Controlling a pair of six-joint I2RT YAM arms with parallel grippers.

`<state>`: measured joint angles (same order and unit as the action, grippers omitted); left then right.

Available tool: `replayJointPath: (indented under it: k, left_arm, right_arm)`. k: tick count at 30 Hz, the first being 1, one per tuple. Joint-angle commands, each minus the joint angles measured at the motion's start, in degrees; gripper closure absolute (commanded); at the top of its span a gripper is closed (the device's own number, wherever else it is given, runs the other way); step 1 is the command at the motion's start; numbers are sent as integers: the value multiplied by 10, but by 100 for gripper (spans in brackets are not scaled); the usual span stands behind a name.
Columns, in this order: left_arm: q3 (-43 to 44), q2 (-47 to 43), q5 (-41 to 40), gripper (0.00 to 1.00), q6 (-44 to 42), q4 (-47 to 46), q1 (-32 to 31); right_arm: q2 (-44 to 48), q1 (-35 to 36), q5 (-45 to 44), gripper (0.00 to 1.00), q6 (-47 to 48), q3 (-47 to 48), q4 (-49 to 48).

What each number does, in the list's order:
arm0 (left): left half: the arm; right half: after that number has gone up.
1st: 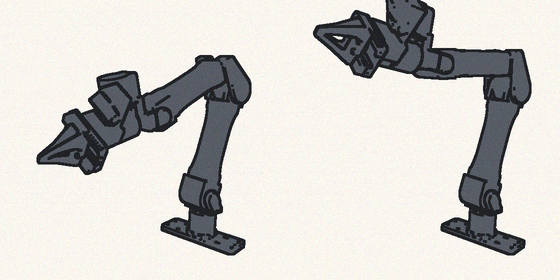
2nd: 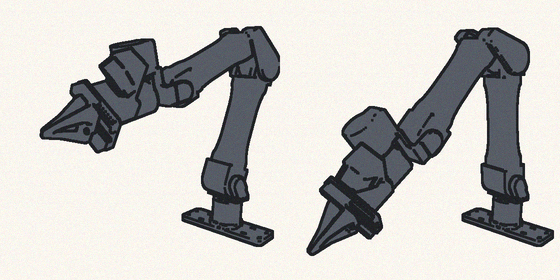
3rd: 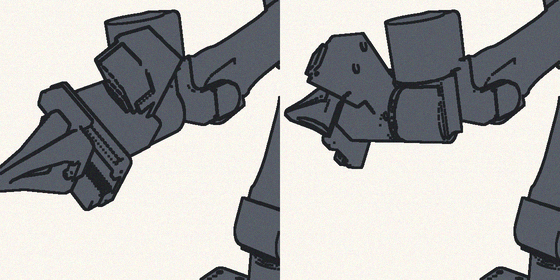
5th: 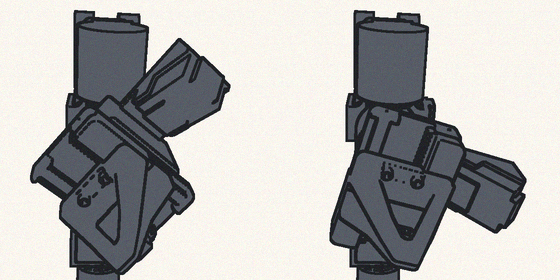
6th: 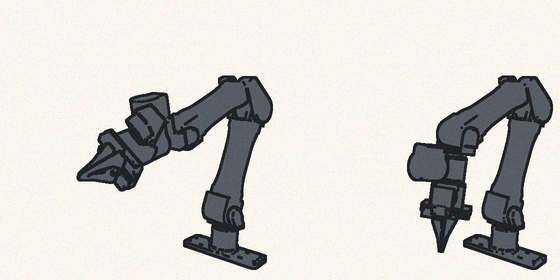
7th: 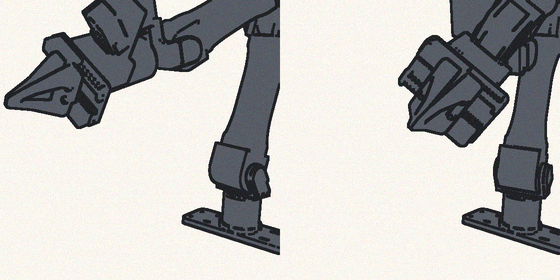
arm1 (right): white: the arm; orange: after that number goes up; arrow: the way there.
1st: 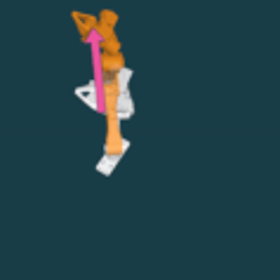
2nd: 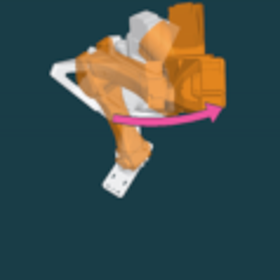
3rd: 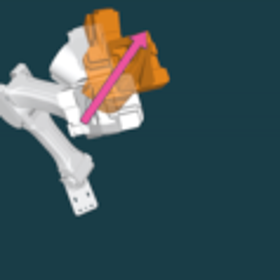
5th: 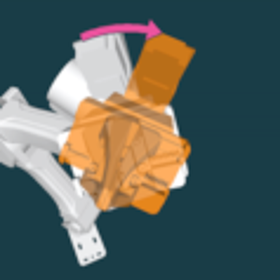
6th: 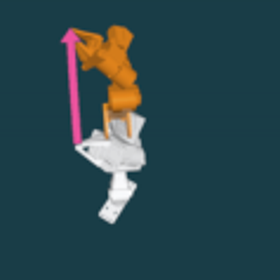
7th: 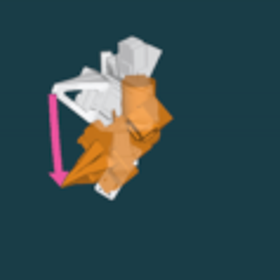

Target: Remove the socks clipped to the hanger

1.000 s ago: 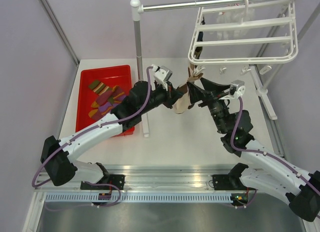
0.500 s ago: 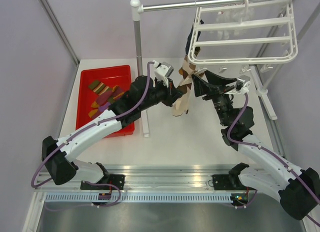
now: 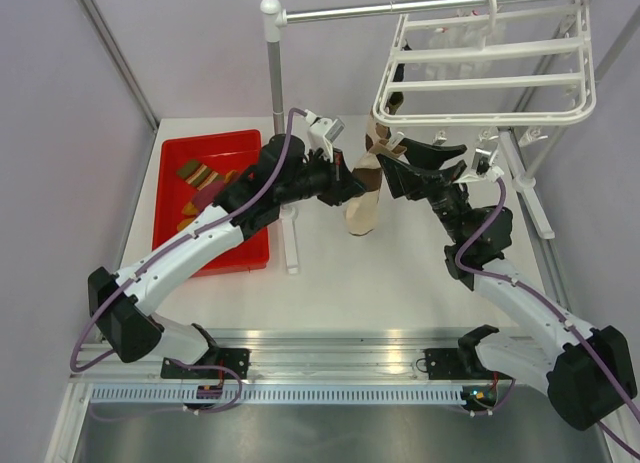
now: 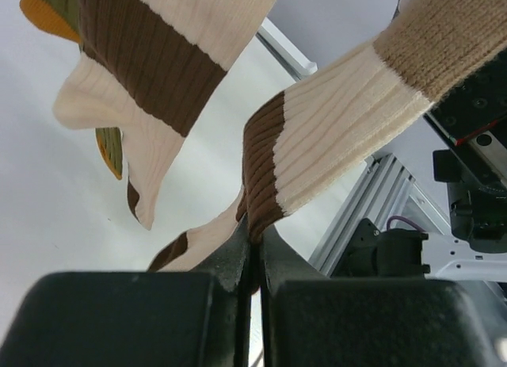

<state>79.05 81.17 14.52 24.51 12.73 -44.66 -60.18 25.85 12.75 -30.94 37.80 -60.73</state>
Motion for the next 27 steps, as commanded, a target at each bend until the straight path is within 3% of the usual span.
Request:
replayJointPath:
  k: [1,18,27]
  left_arm:
    - [23,1,45,98,40,14,5]
    - [25,-1,57,98,51,21,9]
    - [24,-3,61,98,54,22,10]
  right_arm:
    - [-5,-4,34,24,-19,18,-61]
    - [-34,-10,-15,34,-6,64,-47]
    - [-42,-10,-16,52,-2,80,-29]
